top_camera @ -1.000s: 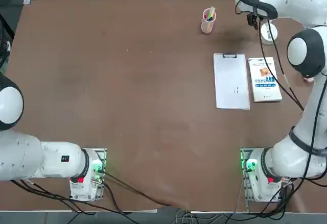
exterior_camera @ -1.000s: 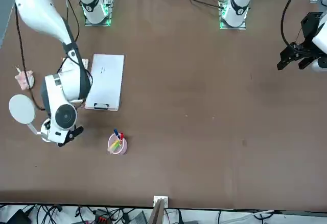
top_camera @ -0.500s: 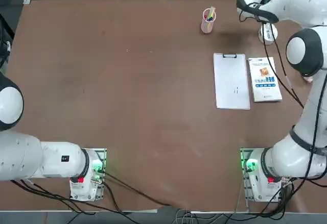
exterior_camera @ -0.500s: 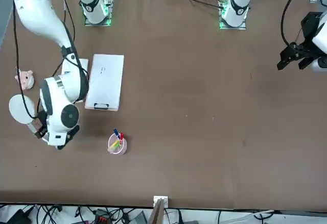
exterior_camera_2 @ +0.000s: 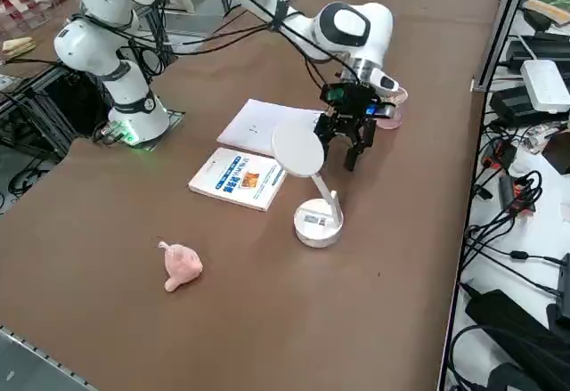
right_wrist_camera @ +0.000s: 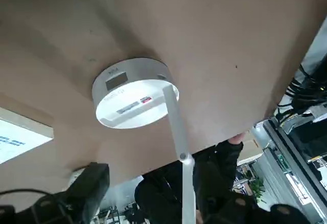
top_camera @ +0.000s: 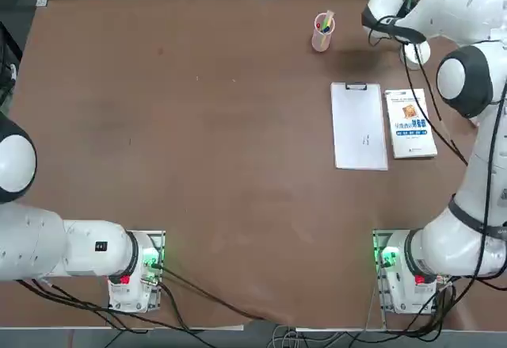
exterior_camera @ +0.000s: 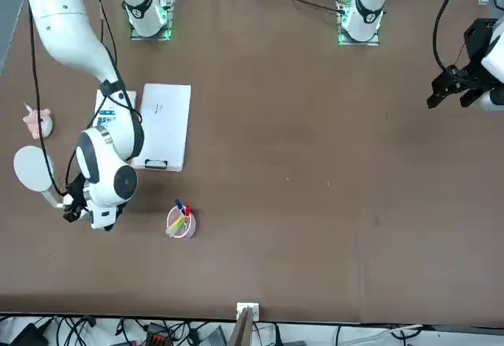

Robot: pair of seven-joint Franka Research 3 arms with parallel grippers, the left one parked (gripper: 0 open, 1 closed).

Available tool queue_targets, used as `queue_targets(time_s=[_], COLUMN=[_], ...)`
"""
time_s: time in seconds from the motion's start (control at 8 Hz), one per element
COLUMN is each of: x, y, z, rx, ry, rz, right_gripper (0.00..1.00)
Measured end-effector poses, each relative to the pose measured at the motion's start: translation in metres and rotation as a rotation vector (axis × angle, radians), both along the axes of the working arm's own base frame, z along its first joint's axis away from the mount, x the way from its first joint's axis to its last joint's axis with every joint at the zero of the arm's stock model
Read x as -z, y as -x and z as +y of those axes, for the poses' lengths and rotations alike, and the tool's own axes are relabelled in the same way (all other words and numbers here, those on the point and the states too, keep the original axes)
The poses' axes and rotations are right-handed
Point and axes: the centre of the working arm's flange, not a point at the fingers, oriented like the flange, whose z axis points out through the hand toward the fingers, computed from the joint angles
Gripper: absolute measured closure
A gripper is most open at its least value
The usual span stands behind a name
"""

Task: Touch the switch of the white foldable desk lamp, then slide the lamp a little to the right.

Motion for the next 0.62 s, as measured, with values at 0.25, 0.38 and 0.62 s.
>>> queue_targets(time_s=[0.25,0.38,0.62], x=[0.007,0.006,0.006], y=[0.001,0.000,0.000], z=[-0.001,-0.003,-0.016], rx=[-0.008,-0.023,-0.031], ry=[0.003,0.005,0.010], rz=[0.021,0.043,0.078], right_gripper=[0.00,0.00,0.00])
